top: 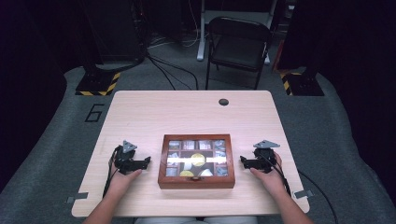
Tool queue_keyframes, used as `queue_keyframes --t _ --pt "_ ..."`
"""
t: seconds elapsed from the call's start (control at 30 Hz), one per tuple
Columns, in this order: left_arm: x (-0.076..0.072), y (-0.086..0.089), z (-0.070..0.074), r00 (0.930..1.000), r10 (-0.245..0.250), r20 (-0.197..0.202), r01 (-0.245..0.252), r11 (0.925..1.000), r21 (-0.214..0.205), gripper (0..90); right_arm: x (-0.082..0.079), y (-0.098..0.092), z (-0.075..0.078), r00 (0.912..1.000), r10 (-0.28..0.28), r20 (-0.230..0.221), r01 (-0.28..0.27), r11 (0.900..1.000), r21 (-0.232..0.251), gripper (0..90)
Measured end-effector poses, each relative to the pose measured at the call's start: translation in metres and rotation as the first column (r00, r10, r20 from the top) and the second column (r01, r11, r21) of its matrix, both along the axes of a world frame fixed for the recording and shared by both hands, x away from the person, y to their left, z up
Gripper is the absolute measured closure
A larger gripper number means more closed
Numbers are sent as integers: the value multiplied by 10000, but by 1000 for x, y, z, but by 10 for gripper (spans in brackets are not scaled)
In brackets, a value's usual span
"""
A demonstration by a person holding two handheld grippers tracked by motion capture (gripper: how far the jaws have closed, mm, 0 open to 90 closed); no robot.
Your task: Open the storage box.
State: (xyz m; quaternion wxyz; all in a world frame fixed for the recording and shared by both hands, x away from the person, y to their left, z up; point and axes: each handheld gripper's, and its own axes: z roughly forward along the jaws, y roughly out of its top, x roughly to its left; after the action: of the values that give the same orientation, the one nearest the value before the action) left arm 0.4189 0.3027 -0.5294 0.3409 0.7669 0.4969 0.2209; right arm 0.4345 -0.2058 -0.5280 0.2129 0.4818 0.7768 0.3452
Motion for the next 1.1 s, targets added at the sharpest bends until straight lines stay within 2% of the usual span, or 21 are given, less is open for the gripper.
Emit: queue_keyframes --t 0.8,0.9,0.97,1.07,1.1 --pt "0 0 0 10000 80 25 -80 10000 29 150 -2 1 0 9998 -188 -26 188 9998 49 136" --pt "-1 0 0 10000 94 -3 -94 10000 33 154 -2 0 0 10000 -92 -8 92 10000 34 148" --pt "-1 0 0 9998 129 124 -129 9999 -62 159 -2 0 0 10000 -30 -1 30 10000 39 155" --pt "-2 2 2 9998 176 57 -175 9998 -110 213 -2 -1 1 9999 -132 -44 132 9999 89 196" --pt "-2 4 2 9997 230 -29 -231 9994 -249 227 -3 -1 2 9998 -188 -73 189 9998 115 219"
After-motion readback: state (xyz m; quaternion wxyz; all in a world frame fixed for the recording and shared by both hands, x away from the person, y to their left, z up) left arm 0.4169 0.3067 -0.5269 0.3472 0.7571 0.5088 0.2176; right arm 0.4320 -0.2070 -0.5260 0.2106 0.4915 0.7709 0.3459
